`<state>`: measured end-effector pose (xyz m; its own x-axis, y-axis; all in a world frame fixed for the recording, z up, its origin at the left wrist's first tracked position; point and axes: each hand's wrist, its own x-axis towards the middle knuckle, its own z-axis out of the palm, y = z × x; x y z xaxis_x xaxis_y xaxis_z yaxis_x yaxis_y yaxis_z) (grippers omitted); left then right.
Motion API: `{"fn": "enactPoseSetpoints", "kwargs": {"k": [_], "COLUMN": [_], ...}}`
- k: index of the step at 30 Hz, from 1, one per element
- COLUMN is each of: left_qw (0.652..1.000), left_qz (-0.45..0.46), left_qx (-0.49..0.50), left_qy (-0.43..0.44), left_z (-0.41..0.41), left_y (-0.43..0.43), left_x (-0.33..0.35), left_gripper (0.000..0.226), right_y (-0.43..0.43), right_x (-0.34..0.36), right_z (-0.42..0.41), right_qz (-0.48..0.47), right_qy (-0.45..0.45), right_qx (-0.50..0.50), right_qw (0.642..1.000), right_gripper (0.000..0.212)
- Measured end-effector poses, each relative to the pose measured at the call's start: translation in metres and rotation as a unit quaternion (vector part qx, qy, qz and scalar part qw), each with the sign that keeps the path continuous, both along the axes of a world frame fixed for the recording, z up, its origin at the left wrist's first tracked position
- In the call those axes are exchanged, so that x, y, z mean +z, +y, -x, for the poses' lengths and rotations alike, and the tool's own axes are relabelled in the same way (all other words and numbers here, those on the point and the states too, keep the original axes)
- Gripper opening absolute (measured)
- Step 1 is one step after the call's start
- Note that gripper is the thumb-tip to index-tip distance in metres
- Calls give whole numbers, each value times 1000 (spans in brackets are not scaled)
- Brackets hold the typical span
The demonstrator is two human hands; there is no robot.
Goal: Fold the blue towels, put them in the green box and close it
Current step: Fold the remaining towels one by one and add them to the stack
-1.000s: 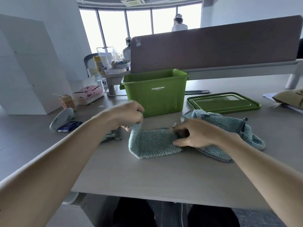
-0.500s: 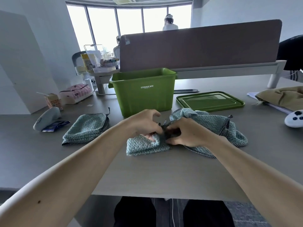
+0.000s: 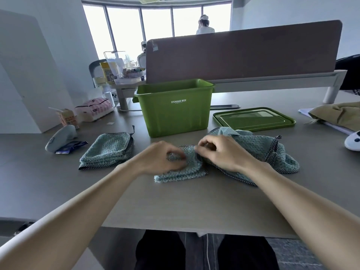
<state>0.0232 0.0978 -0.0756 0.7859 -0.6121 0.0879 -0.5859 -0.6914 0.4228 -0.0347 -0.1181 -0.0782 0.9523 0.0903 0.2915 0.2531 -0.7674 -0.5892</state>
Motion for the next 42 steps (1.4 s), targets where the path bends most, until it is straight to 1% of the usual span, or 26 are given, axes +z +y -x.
{"fn": "enactPoseSetpoints", "kwargs": {"k": [1, 3, 7, 9, 12, 15, 17, 18, 19, 21, 22, 23, 24, 26, 30, 32, 35, 37, 38, 40, 42], "left_qw": [1000, 1000, 1000, 999, 997, 991, 990, 993, 998, 994, 986, 980, 977, 975, 957, 936, 878, 847, 841, 846, 863], "left_qz": [-15, -11, -1, -22, -77, -128, -136, -111, -59, 72, 104, 105, 93, 97, 204, 274, 382, 408, 405, 386, 358], "left_qx": [-10, -6, 18, 14, 15, 6, 0, 2, 14, 84, 130, 169, 191, 197, 163, 155, 157, 149, 138, 114, 99], "left_qy": [-16, -23, 18, 24, 14, 24, 34, 36, 34, 6, -16, -28, -20, 33, 127, 158, 241, 306, 331, 349, 343], "left_z": [1, 1, 9, 12, 14, 13, 15, 15, 15, 14, 10, 7, 4, 0, 1, 1, 4, 7, 8, 9, 10], "left_y": [0, 2, 9, 11, 12, 13, 16, 16, 17, 20, 22, 25, 28, 31, 21, 17, 14, 13, 13, 13, 12], "left_x": [-5, -12, -17, -20, -24, -24, -23, -23, -22, -21, -21, -20, -20, -19, -12, -11, -6, -4, -4, -4, -6], "left_gripper": [46, 60, 85, 88, 87, 90, 87, 84, 80, 65, 55, 47, 45, 49, 56, 52, 42, 36, 33, 25, 24], "right_y": [3, 6, 6, 5, 2, 2, 3, 3, 4, 6, 7, 9, 11, 12, 16, 17, 17, 16, 16, 17, 18], "right_x": [0, -1, -1, -1, -2, -3, -4, -3, -3, -1, -1, -2, -3, -7, -11, -12, -14, -15, -14, -14, -14], "right_z": [1, 2, 2, 2, 0, 0, -1, 0, 2, 5, 6, 7, 6, 4, 4, 4, 2, 2, 2, 3, 4], "right_qz": [10, 39, 89, 88, 86, 101, 119, 122, 122, 130, 145, 167, 194, 245, 278, 288, 296, 300, 301, 303, 304], "right_qy": [0, 3, 20, 23, 39, 48, 49, 50, 52, 64, 69, 74, 83, 102, 123, 122, 117, 123, 127, 128, 121], "right_qx": [0, -5, 6, 10, 11, -3, -15, -18, -14, 26, 46, 59, 61, 53, 40, 42, 43, 41, 40, 39, 36], "right_qw": [1000, 999, 996, 996, 995, 994, 992, 991, 991, 989, 986, 981, 976, 963, 952, 949, 947, 945, 944, 943, 944], "right_gripper": [29, 37, 30, 31, 28, 28, 22, 14, 14, 51, 63, 67, 66, 59, 58, 58, 58, 58, 59, 59, 59]}}
